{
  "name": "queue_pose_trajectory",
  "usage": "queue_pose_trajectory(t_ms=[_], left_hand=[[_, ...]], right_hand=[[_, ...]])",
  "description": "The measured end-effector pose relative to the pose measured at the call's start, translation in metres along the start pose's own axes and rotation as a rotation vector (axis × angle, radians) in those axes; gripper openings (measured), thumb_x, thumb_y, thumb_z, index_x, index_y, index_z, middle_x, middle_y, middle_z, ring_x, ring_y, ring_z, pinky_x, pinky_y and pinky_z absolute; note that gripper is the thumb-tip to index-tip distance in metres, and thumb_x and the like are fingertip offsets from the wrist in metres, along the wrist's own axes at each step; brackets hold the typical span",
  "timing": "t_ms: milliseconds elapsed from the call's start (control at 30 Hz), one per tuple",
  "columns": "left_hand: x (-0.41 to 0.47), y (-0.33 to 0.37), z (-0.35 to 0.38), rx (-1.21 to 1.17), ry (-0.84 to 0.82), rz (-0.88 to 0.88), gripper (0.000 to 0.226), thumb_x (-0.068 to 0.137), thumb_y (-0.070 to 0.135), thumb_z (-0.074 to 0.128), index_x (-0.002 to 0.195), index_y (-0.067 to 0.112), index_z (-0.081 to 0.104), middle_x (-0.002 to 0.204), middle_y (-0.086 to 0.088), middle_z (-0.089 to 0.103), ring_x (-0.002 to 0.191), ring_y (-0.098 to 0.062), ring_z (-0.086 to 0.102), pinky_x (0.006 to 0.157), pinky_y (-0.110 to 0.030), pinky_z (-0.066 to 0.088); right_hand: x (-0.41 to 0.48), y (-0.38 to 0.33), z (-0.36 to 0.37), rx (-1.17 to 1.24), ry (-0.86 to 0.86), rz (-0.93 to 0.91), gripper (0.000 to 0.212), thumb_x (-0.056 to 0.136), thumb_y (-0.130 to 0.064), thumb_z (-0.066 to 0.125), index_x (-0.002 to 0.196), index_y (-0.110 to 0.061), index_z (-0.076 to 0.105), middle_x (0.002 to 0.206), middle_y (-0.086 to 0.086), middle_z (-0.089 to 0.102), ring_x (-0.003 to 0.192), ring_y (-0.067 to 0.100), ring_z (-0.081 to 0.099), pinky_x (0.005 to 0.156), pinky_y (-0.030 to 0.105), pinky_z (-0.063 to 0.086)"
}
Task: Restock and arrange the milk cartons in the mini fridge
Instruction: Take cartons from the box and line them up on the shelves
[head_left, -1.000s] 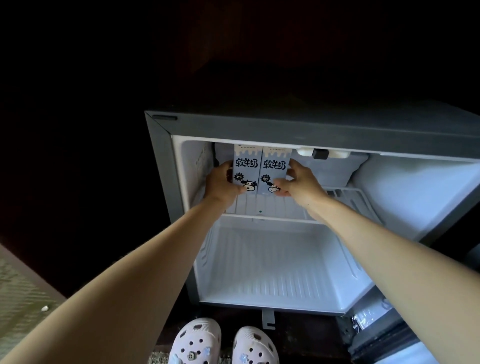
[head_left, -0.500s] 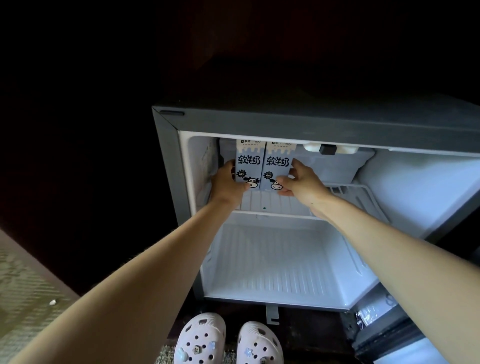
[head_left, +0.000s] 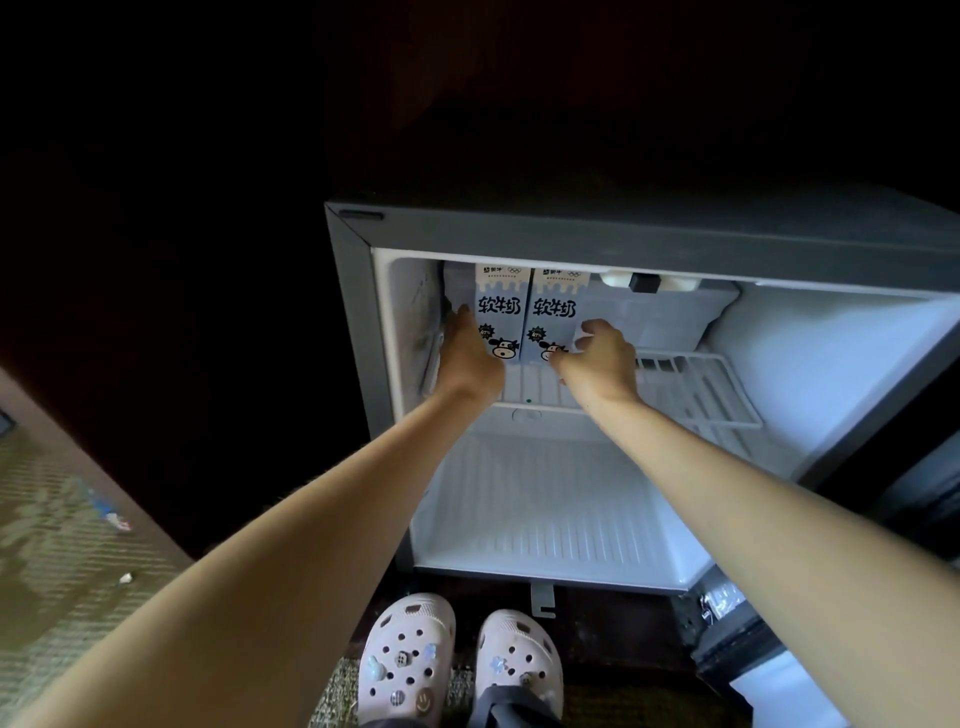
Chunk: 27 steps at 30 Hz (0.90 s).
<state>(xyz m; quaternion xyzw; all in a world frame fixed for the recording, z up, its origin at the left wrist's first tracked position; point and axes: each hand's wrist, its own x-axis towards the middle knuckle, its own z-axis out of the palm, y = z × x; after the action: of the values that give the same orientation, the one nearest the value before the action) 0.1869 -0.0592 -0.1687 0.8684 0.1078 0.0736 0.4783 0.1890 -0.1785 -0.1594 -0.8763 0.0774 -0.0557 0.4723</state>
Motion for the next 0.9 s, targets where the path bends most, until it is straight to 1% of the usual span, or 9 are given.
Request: queue_pose_trajectory(t_ms=[67, 167, 233, 400, 467, 533, 600, 767, 900], left_hand=[[-0.017, 0.01, -0.01, 0.027, -0.014, 0.0, 0.064, 0.081, -0.016, 0.036, 0.14, 0.01, 0.034, 0.144, -0.011, 0.041, 0.131, -0.027, 0.043, 0.109, -0.035, 0.039], [-0.052, 0.026, -0.032, 0.09, -0.05, 0.049, 0.056, 0.084, -0.012, 0.036, 0.136, 0.008, 0.038, 0.131, -0.016, 0.051, 0.118, -0.034, 0.052, 0.094, -0.037, 0.048], [-0.081, 0.033, -0.052, 0.149, -0.052, 0.048, 0.051, 0.085, -0.006, 0.038, 0.134, 0.008, 0.041, 0.131, -0.017, 0.052, 0.116, -0.036, 0.052, 0.092, -0.038, 0.048], [-0.167, 0.024, -0.125, 0.27, 0.001, 0.013, 0.037, 0.09, 0.008, 0.047, 0.125, 0.012, 0.057, 0.129, -0.011, 0.059, 0.119, -0.028, 0.055, 0.096, -0.028, 0.043], [-0.21, 0.01, -0.161, 0.31, 0.049, -0.003, 0.038, 0.091, 0.011, 0.047, 0.128, 0.013, 0.055, 0.129, -0.009, 0.059, 0.119, -0.027, 0.055, 0.095, -0.028, 0.043], [-0.248, -0.011, -0.194, 0.377, 0.124, -0.047, 0.038, 0.092, 0.011, 0.046, 0.129, 0.014, 0.053, 0.13, -0.01, 0.059, 0.12, -0.03, 0.053, 0.096, -0.032, 0.042], [-0.282, -0.035, -0.22, 0.424, 0.198, -0.113, 0.037, 0.091, 0.009, 0.043, 0.125, 0.012, 0.055, 0.127, -0.014, 0.058, 0.118, -0.035, 0.051, 0.092, -0.036, 0.041], [-0.351, -0.097, -0.254, 0.441, 0.269, -0.305, 0.034, 0.091, 0.007, 0.042, 0.12, 0.009, 0.058, 0.124, -0.016, 0.06, 0.116, -0.038, 0.052, 0.094, -0.039, 0.042], [-0.39, -0.15, -0.252, 0.395, 0.213, -0.451, 0.033, 0.089, 0.007, 0.046, 0.12, 0.007, 0.059, 0.124, -0.017, 0.06, 0.117, -0.034, 0.053, 0.094, -0.036, 0.042]], right_hand=[[-0.017, -0.008, -0.004, -0.071, 0.073, -0.006, 0.04, 0.087, -0.004, 0.057, 0.126, 0.0, 0.049, 0.121, 0.017, 0.06, 0.11, 0.03, 0.058, 0.081, 0.027, 0.044], [-0.057, -0.026, -0.011, -0.078, 0.066, -0.045, 0.034, 0.086, -0.007, 0.056, 0.12, -0.004, 0.058, 0.124, 0.012, 0.062, 0.114, 0.028, 0.057, 0.086, 0.024, 0.042], [-0.091, -0.042, -0.013, -0.026, 0.021, -0.053, 0.033, 0.086, -0.008, 0.056, 0.118, -0.006, 0.06, 0.125, 0.009, 0.062, 0.115, 0.025, 0.057, 0.088, 0.023, 0.042], [-0.185, -0.077, -0.011, 0.122, -0.054, -0.081, 0.027, 0.087, -0.005, 0.051, 0.109, -0.01, 0.065, 0.116, 0.006, 0.066, 0.108, 0.021, 0.06, 0.088, 0.023, 0.042], [-0.226, -0.091, -0.002, 0.199, -0.156, -0.09, 0.023, 0.087, -0.006, 0.05, 0.101, -0.011, 0.068, 0.106, 0.007, 0.069, 0.096, 0.019, 0.063, 0.087, 0.023, 0.047], [-0.266, -0.102, 0.013, 0.272, -0.26, -0.118, 0.02, 0.086, -0.007, 0.052, 0.094, -0.01, 0.069, 0.096, 0.008, 0.071, 0.09, 0.023, 0.067, 0.087, 0.037, 0.055], [-0.303, -0.111, 0.032, 0.255, -0.336, -0.153, 0.019, 0.086, -0.008, 0.051, 0.092, -0.009, 0.07, 0.093, 0.009, 0.071, 0.088, 0.027, 0.068, 0.083, 0.044, 0.056], [-0.381, -0.108, 0.086, 0.124, -0.495, -0.192, 0.022, 0.086, -0.013, 0.05, 0.091, -0.008, 0.071, 0.096, 0.012, 0.072, 0.091, 0.031, 0.067, 0.084, 0.046, 0.055], [-0.423, -0.086, 0.121, -0.055, -0.777, -0.198, 0.021, 0.086, -0.01, 0.051, 0.093, -0.005, 0.07, 0.095, 0.012, 0.071, 0.095, 0.031, 0.066, 0.088, 0.044, 0.054]])
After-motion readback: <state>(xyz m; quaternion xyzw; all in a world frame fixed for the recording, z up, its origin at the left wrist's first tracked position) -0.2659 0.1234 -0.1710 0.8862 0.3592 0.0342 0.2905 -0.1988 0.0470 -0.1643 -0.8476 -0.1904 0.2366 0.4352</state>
